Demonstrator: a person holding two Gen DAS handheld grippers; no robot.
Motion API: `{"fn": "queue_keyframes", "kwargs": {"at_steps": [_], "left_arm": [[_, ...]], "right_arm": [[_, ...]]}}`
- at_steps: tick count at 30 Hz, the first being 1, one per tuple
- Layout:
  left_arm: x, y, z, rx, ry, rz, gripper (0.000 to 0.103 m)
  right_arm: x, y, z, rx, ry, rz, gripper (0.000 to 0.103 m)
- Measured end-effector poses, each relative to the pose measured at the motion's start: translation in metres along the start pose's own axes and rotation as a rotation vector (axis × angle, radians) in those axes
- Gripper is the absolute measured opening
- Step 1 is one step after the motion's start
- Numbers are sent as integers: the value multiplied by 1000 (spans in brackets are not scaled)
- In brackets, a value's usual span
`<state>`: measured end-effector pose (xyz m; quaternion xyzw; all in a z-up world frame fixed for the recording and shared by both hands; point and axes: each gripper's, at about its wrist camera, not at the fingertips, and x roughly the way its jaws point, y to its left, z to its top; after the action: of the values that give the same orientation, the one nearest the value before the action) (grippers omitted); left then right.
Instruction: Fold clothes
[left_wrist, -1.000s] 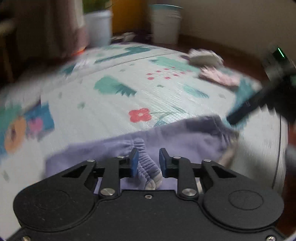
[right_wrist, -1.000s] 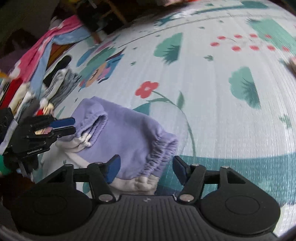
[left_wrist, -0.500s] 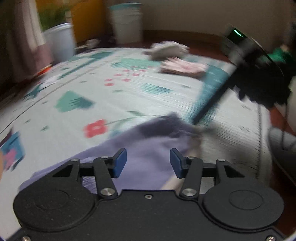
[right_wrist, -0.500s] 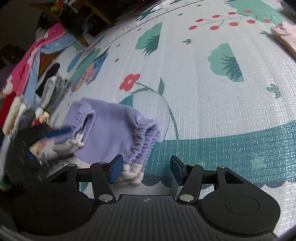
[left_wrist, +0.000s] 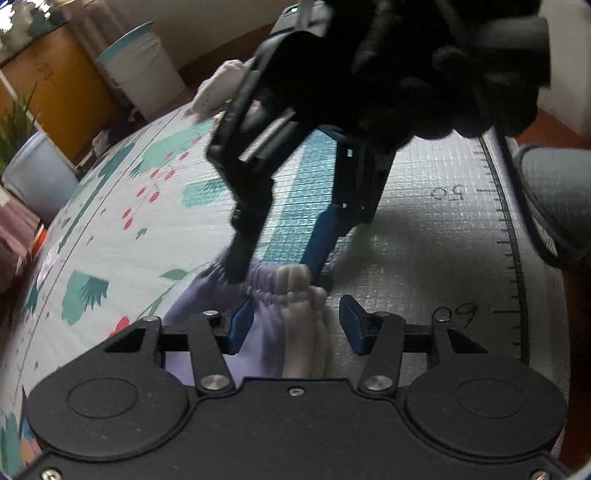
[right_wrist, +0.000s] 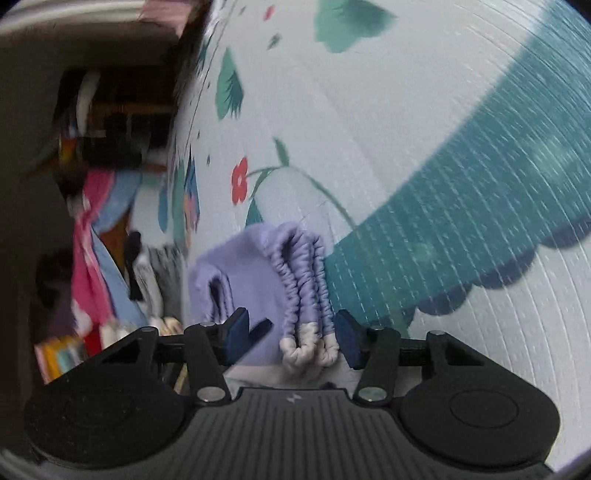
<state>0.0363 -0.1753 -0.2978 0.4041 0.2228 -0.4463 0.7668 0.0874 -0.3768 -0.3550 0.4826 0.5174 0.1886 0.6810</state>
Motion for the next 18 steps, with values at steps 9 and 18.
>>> {"fn": "queue_keyframes", "kwargs": {"at_steps": [9, 18], "left_arm": [[11, 1, 12, 48, 85, -22, 50], [8, 22, 4, -97, 56, -72, 23]], "right_arm": [[-14, -12, 3, 86, -50, 21, 54], [-22, -2, 16, 21, -81, -9, 55]]}}
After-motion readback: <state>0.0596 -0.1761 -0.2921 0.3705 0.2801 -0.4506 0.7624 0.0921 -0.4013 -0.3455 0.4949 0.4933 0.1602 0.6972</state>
